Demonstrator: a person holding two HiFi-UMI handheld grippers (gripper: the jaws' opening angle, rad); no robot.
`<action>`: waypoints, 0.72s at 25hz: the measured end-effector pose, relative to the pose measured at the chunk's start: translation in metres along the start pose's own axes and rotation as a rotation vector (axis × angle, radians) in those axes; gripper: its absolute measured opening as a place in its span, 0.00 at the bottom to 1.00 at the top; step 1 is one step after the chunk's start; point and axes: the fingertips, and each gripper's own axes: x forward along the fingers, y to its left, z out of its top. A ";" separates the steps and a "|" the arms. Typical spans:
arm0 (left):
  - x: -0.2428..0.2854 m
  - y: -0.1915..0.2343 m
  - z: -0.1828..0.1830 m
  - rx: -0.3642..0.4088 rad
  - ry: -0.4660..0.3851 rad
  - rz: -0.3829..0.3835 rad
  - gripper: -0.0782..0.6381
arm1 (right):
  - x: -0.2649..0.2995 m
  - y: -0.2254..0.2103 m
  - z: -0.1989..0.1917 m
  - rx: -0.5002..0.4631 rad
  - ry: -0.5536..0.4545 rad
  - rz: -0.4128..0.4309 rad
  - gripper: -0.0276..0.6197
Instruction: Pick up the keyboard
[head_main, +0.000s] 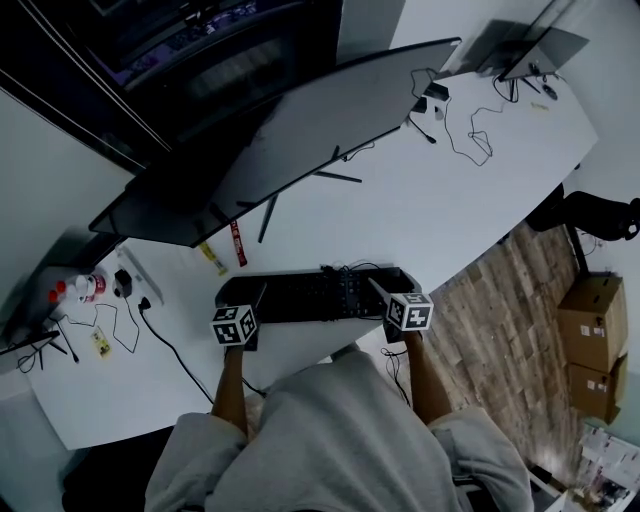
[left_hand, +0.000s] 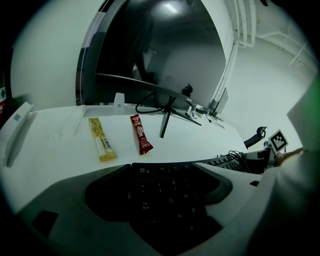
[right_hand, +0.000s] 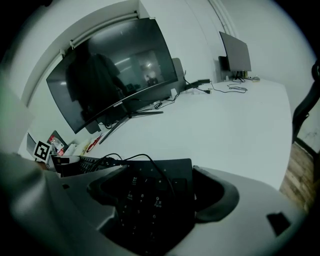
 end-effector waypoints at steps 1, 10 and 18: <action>0.000 0.000 0.000 0.000 0.000 -0.001 0.59 | 0.000 0.000 0.001 -0.005 -0.002 0.000 0.65; 0.001 -0.001 0.000 -0.007 0.002 0.002 0.59 | 0.000 -0.002 0.002 -0.001 -0.023 -0.018 0.65; -0.001 0.000 0.000 -0.009 -0.010 0.016 0.59 | 0.003 -0.002 0.001 0.010 0.007 -0.025 0.66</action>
